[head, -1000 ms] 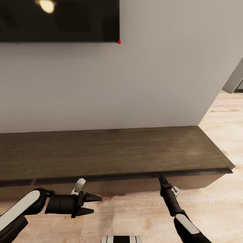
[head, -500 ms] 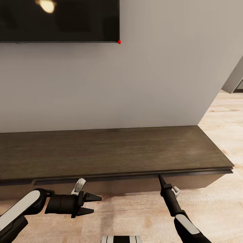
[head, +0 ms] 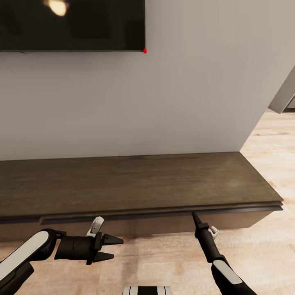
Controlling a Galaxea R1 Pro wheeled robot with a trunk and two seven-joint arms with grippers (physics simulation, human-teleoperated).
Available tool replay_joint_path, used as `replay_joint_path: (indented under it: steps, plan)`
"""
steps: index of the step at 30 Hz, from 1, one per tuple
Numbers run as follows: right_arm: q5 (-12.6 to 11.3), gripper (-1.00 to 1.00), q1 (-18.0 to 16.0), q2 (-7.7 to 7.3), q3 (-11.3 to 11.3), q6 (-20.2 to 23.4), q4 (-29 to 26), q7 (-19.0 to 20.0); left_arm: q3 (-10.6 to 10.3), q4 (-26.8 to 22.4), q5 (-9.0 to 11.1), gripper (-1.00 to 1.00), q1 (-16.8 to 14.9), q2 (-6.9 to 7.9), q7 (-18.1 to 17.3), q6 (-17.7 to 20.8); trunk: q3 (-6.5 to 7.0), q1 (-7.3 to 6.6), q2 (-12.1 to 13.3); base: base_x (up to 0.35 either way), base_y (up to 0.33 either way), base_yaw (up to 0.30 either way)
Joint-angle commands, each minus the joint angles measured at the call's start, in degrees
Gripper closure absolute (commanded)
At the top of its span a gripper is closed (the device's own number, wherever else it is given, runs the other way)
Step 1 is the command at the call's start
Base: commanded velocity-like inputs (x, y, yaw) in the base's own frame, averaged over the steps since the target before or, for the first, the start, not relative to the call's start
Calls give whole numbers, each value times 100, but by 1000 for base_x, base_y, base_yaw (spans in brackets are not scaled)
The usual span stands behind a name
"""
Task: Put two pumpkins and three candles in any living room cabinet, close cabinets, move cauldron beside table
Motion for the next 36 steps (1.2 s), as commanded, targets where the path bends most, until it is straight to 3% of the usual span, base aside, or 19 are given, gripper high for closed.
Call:
replay_joint_path:
  steps: [1,10,36]
  plan:
    - [-65,100,-6,-6,49,9,-77,64,-7,-3,61,-100,-3,4,53,0,-4,-2,-2,-10,0,0]
    - [-65,100,-6,-6,49,10,-78,64,-15,-3,61,-100,-4,4,53,0,-4,-2,-2,-108,0,0]
    - [-65,100,-6,-6,49,10,-76,64,-39,-6,61,-100,-7,4,53,0,-4,-2,-2,-290,0,0]
